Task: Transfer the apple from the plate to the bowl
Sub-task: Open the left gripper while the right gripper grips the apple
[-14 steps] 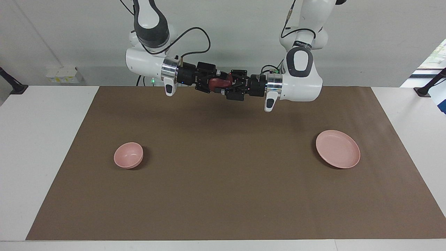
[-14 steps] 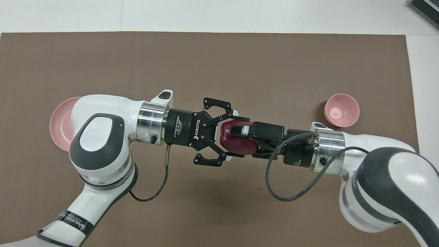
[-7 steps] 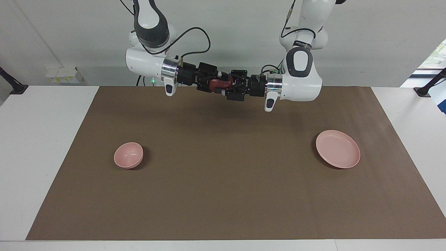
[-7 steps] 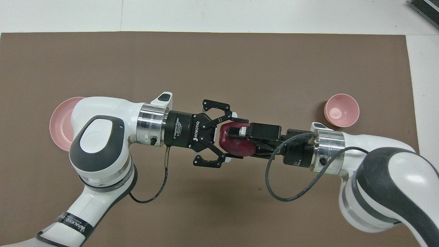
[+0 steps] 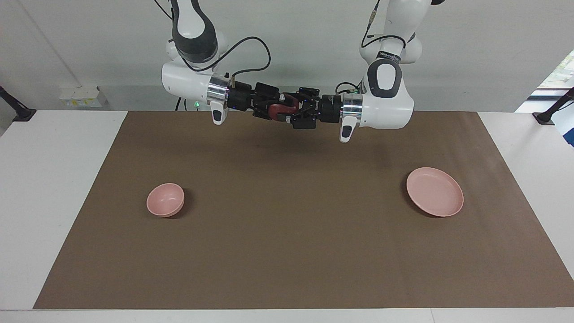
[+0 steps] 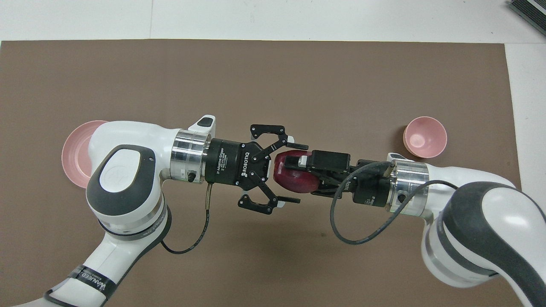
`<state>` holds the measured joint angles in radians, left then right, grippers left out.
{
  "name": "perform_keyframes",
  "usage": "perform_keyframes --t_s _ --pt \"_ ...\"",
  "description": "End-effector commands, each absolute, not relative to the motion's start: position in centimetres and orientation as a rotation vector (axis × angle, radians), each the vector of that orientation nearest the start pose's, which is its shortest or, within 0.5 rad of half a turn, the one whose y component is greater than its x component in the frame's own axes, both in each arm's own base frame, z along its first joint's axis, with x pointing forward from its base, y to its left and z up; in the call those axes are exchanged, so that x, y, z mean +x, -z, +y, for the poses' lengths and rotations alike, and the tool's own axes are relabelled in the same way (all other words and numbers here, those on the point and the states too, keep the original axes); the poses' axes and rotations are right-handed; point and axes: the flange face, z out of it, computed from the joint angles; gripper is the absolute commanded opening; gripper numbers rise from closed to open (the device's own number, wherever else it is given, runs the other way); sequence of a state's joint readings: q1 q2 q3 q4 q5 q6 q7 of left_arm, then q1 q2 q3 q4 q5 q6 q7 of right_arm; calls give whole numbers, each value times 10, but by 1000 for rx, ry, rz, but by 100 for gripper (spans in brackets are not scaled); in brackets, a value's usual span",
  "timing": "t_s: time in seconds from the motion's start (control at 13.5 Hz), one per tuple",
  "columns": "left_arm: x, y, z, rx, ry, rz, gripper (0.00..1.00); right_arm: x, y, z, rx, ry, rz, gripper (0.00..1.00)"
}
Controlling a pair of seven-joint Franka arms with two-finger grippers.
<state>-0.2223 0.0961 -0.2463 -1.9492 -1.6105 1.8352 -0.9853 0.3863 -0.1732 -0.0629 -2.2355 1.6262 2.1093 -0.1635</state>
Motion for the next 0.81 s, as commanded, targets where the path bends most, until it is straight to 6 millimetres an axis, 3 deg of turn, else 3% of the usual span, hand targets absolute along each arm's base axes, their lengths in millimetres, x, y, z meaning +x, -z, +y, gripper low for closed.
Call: perform_keyframes --t_s 0.0,0.15,0.37,0.74 --pt "499 -492 -318 1478 1198 1081 100 482 -491 198 -1703 -76 458 0" --pt "508 -489 -302 1512 1136 1072 100 487 -486 188 -1748 -75 465 0" --pt "522 -482 -277 1614 1022 1033 100 497 -473 153 -1866 -87 486 0" --pt "540 -470 -237 1851 797 918 100 513 -442 73 -2261 -129 491 0"
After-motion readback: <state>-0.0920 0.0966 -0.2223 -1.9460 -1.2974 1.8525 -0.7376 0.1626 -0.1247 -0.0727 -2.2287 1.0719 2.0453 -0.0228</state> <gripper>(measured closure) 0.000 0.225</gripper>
